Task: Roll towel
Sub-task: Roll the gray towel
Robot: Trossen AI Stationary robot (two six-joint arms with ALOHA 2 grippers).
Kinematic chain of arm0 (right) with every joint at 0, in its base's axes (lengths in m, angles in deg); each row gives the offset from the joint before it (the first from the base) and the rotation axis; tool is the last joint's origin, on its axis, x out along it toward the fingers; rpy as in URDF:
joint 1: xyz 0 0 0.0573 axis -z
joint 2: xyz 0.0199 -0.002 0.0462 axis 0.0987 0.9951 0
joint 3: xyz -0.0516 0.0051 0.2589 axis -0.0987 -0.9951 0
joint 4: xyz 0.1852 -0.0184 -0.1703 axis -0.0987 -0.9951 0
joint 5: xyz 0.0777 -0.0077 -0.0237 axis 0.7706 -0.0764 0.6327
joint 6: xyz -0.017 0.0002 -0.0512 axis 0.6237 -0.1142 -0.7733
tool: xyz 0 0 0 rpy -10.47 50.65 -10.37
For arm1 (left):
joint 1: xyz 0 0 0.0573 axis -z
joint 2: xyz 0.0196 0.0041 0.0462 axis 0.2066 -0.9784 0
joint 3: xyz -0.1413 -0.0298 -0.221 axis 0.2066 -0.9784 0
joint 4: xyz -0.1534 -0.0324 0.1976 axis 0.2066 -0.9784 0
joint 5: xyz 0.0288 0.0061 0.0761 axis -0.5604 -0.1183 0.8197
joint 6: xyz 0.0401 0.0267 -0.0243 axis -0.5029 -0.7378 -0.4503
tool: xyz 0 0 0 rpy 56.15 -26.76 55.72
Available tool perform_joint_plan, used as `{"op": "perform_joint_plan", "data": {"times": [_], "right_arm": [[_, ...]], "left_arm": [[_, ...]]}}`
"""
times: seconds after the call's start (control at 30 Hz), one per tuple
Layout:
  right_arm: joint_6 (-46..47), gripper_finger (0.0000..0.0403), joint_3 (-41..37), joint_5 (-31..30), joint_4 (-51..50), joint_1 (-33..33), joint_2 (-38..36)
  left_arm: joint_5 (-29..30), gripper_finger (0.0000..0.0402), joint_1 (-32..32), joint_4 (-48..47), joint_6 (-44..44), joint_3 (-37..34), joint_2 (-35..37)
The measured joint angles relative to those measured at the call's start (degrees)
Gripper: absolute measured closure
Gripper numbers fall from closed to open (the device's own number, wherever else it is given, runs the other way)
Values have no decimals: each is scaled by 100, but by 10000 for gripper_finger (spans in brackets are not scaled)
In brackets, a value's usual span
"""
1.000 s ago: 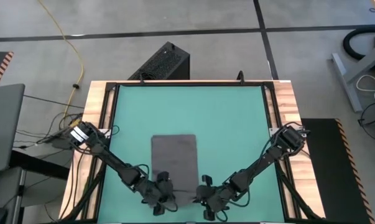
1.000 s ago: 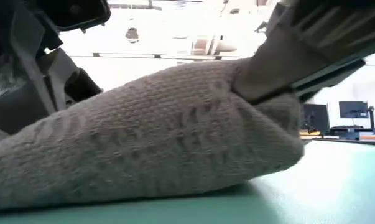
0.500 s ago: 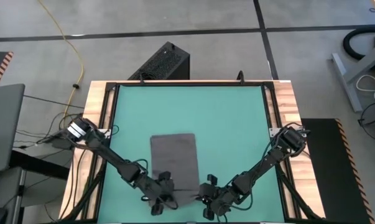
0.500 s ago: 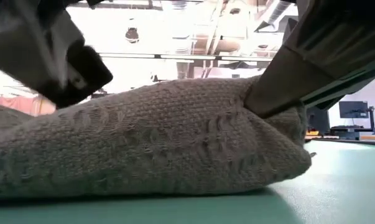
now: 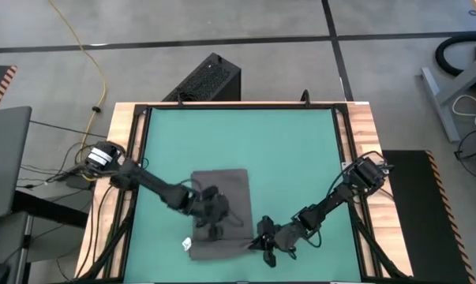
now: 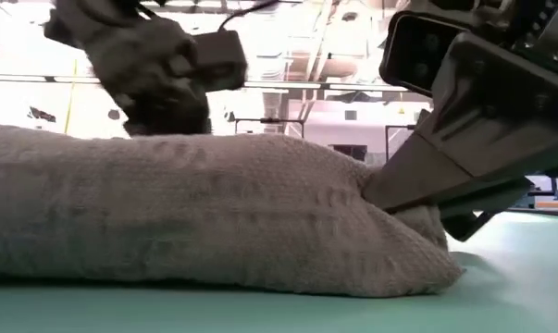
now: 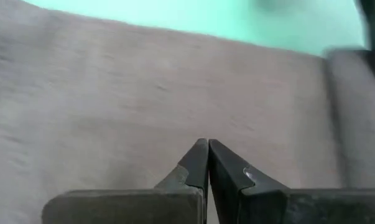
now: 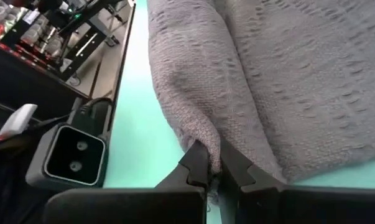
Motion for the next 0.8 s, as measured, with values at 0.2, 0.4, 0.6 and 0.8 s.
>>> {"op": "perform_joint_plan", "data": {"times": [0.2,0.4,0.6,0.8], "right_arm": [[-4,374,1,81,2,10,0],[26,374,1,89,32,13,0],[26,374,1,87,42,33,0],[-2,374,0,84,57,33,2]], "left_arm": [[-207,401,-817,-190,-154,2,0],[-116,401,-1351,-1031,391,-1,0],[147,402,-1427,-811,210,-7,77],[178,401,-1232,490,-365,-1,87]]}}
